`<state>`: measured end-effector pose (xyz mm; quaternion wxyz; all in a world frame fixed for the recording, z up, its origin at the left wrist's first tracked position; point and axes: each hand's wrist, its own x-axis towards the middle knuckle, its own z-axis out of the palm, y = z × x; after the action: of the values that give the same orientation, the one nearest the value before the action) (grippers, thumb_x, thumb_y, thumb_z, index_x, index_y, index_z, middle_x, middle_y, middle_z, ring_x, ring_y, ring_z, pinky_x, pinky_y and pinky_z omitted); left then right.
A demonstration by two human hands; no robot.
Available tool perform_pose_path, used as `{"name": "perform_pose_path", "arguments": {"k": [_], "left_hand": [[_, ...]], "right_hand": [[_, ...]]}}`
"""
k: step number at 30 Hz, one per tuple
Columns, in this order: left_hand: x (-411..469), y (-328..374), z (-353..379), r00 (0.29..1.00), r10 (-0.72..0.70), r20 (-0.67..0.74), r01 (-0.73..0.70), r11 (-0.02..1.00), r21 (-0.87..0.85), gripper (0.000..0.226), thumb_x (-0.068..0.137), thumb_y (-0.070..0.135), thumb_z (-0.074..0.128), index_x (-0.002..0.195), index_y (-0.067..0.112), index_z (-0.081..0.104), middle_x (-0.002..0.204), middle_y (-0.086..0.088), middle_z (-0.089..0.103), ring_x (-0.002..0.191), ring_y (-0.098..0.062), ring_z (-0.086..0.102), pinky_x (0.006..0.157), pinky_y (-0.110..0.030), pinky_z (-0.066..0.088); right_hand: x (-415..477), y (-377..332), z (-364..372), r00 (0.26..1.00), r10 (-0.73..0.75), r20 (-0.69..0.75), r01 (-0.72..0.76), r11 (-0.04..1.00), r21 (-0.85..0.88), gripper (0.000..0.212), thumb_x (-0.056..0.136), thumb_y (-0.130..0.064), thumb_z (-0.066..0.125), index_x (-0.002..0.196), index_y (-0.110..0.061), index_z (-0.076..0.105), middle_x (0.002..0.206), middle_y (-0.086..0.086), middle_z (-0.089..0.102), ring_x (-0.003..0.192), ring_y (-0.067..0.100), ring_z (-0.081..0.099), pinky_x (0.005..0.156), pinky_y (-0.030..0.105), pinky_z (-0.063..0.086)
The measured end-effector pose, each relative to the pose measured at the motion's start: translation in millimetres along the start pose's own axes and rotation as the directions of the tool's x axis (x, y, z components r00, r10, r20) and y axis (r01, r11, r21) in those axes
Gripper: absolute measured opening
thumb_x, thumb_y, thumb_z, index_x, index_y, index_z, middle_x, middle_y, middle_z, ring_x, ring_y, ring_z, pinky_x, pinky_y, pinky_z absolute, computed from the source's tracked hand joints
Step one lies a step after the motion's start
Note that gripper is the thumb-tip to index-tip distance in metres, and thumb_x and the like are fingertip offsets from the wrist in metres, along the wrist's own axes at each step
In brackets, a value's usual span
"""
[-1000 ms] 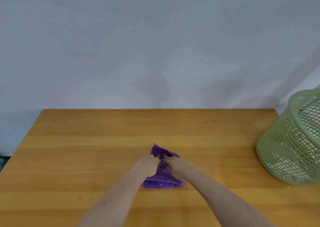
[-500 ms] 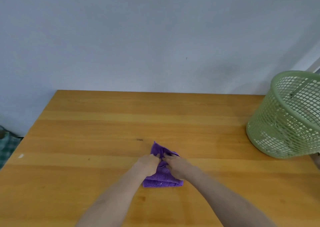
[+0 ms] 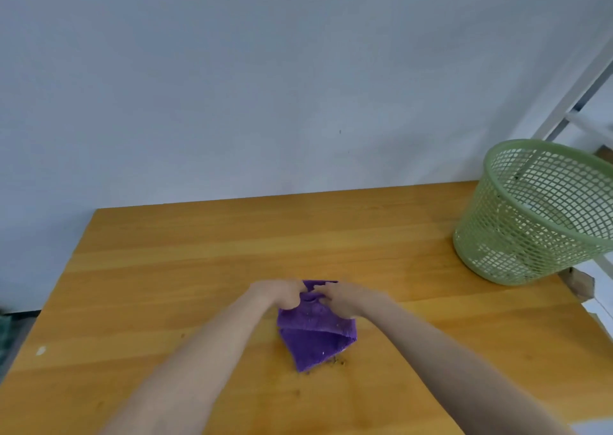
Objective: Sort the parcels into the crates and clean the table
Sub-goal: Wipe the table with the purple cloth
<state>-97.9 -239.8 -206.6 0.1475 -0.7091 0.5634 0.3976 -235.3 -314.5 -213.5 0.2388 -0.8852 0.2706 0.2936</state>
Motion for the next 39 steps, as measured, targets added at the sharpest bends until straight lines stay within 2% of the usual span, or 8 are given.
{"name": "perform_pose_path", "arguments": {"k": [4,7,13,17,20,23,36,39], "left_hand": [[-17.8,-3.4,-54.1,0.998,0.035,0.054,-0.042,0.992,0.115,0.025,0.088,0.004,0.032,0.101,0.011,0.053,0.105,-0.014,0.059,0.084,-0.025,0.05,0.07,-0.033,0.039],[-37.1,-2.0,-90.1,0.994,0.087,0.069,-0.098,0.98,0.176,0.03,0.092,0.007,0.038,0.115,0.007,0.057,0.101,-0.008,0.057,0.088,-0.024,0.05,0.075,-0.033,0.039],[-72.6,-5.3,-148.5,0.959,0.235,-0.16,-0.232,0.972,0.034,0.017,0.092,0.007,0.045,0.1,0.011,0.06,0.092,-0.008,0.059,0.08,-0.023,0.054,0.064,-0.028,0.043],[-75.8,-25.7,-162.2,0.813,0.219,-0.539,-0.474,0.787,-0.396,0.031,0.093,0.023,0.058,0.121,0.012,0.055,0.108,-0.001,0.059,0.099,-0.014,0.056,0.082,-0.025,0.044],[-71.4,-44.1,-159.7,0.752,0.09,-0.652,-0.488,0.741,-0.461,0.046,0.093,0.032,0.057,0.134,0.013,0.046,0.125,0.0,0.054,0.114,-0.015,0.054,0.087,-0.025,0.042],[-65.4,-59.4,-149.0,0.773,0.071,-0.63,-0.437,0.779,-0.449,0.041,0.096,0.026,0.053,0.132,0.008,0.049,0.133,-0.008,0.054,0.12,-0.02,0.053,0.09,-0.025,0.042],[-70.5,-90.6,-114.6,0.887,0.096,-0.452,-0.274,0.897,-0.346,0.03,0.097,0.021,0.051,0.124,0.011,0.058,0.129,-0.006,0.059,0.12,-0.017,0.053,0.101,-0.027,0.04],[-74.3,-79.1,-107.2,0.923,0.158,-0.351,-0.279,0.903,-0.326,0.036,0.096,0.022,0.053,0.129,0.007,0.054,0.134,-0.006,0.055,0.124,-0.016,0.05,0.103,-0.024,0.036]], "right_hand": [[-16.6,-16.8,-39.6,1.0,0.0,-0.023,0.002,0.997,0.081,0.026,0.101,-0.019,0.029,0.11,-0.013,0.053,0.098,0.011,0.058,0.089,0.029,0.051,0.071,0.034,0.037],[-38.8,-28.5,-72.9,0.999,-0.002,-0.04,0.008,0.989,0.15,0.028,0.101,-0.02,0.031,0.114,-0.012,0.055,0.077,-0.001,0.049,0.073,0.02,0.045,0.059,0.029,0.033],[-61.0,-39.2,-112.7,0.954,0.034,-0.299,0.053,0.959,0.278,0.028,0.103,-0.023,0.033,0.108,-0.009,0.057,0.087,0.002,0.055,0.08,0.02,0.046,0.06,0.025,0.034],[-65.8,-35.3,-116.9,0.744,0.138,-0.653,0.229,0.866,0.444,0.026,0.102,-0.018,0.035,0.111,-0.013,0.059,0.092,0.002,0.063,0.079,0.019,0.054,0.062,0.023,0.039],[-61.6,-37.2,-102.6,0.603,0.307,-0.736,0.262,0.796,0.547,0.021,0.102,-0.017,0.033,0.111,-0.006,0.049,0.09,0.01,0.059,0.074,0.025,0.052,0.062,0.031,0.038],[-47.0,-42.9,-77.5,0.752,0.292,-0.591,0.115,0.825,0.553,0.013,0.103,-0.014,0.03,0.108,-0.008,0.039,0.092,0.022,0.059,0.077,0.038,0.053,0.066,0.039,0.038],[-30.1,-64.6,-72.6,0.55,0.531,-0.645,0.198,0.667,0.718,0.009,0.102,-0.011,0.029,0.094,-0.006,0.031,0.077,0.015,0.053,0.06,0.03,0.047,0.047,0.032,0.03],[-30.6,-62.0,-79.2,0.598,0.571,-0.563,0.176,0.591,0.787,0.01,0.1,-0.013,0.037,0.104,-0.004,0.037,0.092,0.012,0.053,0.076,0.026,0.052,0.057,0.031,0.038]]}}
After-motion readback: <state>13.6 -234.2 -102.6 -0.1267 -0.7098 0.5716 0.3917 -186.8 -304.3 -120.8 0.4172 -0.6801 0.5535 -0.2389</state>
